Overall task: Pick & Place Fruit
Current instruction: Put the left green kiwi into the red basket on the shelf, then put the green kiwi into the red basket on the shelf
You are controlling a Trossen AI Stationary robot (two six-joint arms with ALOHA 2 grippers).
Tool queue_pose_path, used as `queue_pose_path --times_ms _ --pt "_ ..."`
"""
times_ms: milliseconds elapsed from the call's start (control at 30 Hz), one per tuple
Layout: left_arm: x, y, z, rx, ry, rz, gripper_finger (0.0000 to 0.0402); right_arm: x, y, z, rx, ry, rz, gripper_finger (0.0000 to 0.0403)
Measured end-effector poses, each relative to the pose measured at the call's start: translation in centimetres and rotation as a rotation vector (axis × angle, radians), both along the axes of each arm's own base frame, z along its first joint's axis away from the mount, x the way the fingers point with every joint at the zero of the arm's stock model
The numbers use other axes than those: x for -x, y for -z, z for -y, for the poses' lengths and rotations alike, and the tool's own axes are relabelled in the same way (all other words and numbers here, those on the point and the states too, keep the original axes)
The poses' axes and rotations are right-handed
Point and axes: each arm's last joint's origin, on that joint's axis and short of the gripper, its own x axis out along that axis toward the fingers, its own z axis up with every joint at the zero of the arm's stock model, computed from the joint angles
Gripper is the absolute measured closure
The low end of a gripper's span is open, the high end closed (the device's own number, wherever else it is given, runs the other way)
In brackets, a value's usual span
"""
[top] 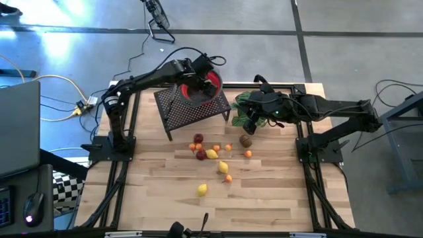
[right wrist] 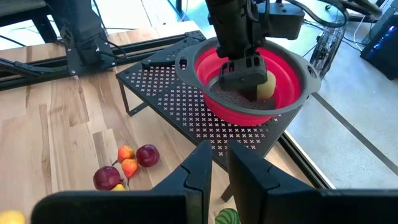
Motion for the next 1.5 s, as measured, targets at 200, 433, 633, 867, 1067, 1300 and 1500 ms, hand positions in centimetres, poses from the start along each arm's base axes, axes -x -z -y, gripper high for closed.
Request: queue_pose_path --times_ms 200,433,633,867,1067,1300,1500 --pt "0.0 0.1 0.0 0.0 -0.003 0.003 0.0171 0.0 0.0 0.0 0.0 0.0 0.0 0.0359" --pt "0.0 0.1 0.0 0.001 -0.001 0.005 0.0171 0.0 0.0 0.0 0.0 0.0 0.0 0.0359" --pt "0.0 0.1 0.0 0.007 0.004 0.008 0.0151 0.0 0.0 0.0 0.0 0.0 0.0 0.0359" --pt "-0.1 0.0 0.0 0.006 0.005 0.013 0.012 0.0 0.0 0.0 0.0 0.0 0.0 0.0359" --pt "-0.2 -0.1 -0.1 -0.008 0.005 0.029 0.0117 0.0 0.0 0.0 0.0 -0.001 0.0 0.0359" --pt "0.1 -2.9 0.0 -0.067 0.03 0.057 0.0117 0.0 0.0 0.0 0.0 0.0 0.0 0.0359" --pt "1.0 -5.7 0.4 -0.12 0.016 0.042 0.0118 0.0 0.0 0.0 0.0 -0.001 0.0 0.0359"
